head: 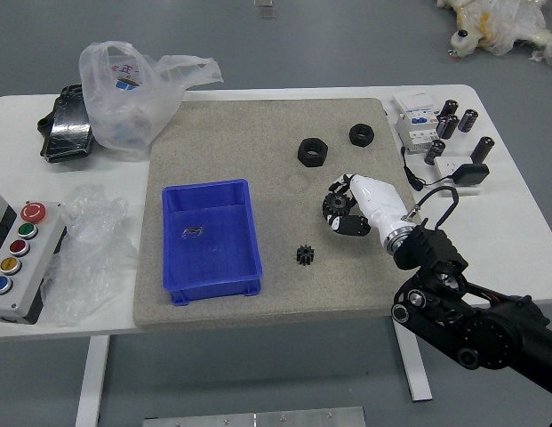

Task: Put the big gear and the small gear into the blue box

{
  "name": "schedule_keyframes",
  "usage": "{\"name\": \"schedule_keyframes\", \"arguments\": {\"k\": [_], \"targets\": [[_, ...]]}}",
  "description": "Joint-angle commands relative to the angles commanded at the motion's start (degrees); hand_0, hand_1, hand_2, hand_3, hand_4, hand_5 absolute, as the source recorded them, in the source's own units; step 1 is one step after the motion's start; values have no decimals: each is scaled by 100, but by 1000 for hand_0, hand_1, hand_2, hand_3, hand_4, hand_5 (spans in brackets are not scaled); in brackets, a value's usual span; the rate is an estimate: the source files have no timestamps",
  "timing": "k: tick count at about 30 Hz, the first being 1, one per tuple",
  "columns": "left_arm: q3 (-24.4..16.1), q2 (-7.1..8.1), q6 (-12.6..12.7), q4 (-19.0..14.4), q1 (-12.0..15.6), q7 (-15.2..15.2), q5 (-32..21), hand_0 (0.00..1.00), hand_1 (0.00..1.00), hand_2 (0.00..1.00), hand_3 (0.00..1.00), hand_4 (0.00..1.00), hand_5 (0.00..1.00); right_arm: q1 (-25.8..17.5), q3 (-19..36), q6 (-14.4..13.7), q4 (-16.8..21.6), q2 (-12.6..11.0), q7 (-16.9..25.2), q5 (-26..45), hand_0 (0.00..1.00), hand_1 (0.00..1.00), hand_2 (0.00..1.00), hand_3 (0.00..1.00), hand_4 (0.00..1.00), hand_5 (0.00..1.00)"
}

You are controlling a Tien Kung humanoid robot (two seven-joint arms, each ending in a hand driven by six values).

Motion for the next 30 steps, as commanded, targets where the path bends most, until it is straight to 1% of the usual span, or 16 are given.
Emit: {"name": "schedule_keyframes", "arguments": {"k": [2, 5, 10, 13, 17, 21, 22, 23, 27, 28, 30], "targets": [[-5, 1, -1, -1, -1, 4, 5, 645, 543, 544, 653, 660, 161, 46, -38, -32, 85, 1, 21, 6, 384, 489, 319, 387, 232, 2], [-29, 5, -5, -6, -10, 20, 30, 645, 543, 545, 653, 659, 161, 203, -187, -121, 331, 57, 85, 33, 385, 486, 319, 387, 233, 2], [-51, 8, -11, -14, -21, 40, 56, 645, 543, 544, 653, 660, 161, 461, -453, -223, 605, 227, 216, 149, 387, 487, 324, 392, 245, 2], [-69, 10, -16, -17, -25, 51, 80, 645, 543, 544, 653, 660, 161, 599, -627, -265, 695, 309, 306, 270, 387, 487, 324, 392, 245, 2], [-83, 14, -22, -21, -30, 64, 102, 645, 543, 544, 652, 659, 161, 777, -917, -252, 740, 408, 368, 380, 392, 490, 328, 400, 257, 2], [-101, 22, -26, -24, -32, 75, 126, 645, 543, 544, 652, 659, 161, 877, -1137, -201, 721, 496, 390, 422, 392, 490, 328, 400, 257, 2], [-107, 23, -27, -25, -31, 79, 133, 644, 542, 544, 652, 659, 161, 891, -1179, -178, 714, 512, 391, 432, 399, 492, 335, 408, 277, 2], [-113, 24, -28, -26, -30, 83, 139, 644, 542, 544, 652, 659, 161, 902, -1214, -153, 707, 525, 390, 441, 399, 492, 335, 408, 277, 2], [-167, 24, -36, -31, -22, 112, 189, 644, 542, 544, 652, 659, 161, 942, -1304, 44, 688, 558, 377, 484, 399, 492, 335, 408, 277, 2], [-187, 22, -40, -33, -19, 124, 209, 644, 543, 544, 653, 659, 161, 951, -1313, 125, 681, 563, 354, 492, 442, 526, 433, 453, 377, 2], [-217, 18, -45, -38, -15, 141, 238, 644, 543, 544, 653, 659, 161, 966, -1328, 274, 663, 573, 321, 517, 442, 526, 433, 453, 377, 2]]}}
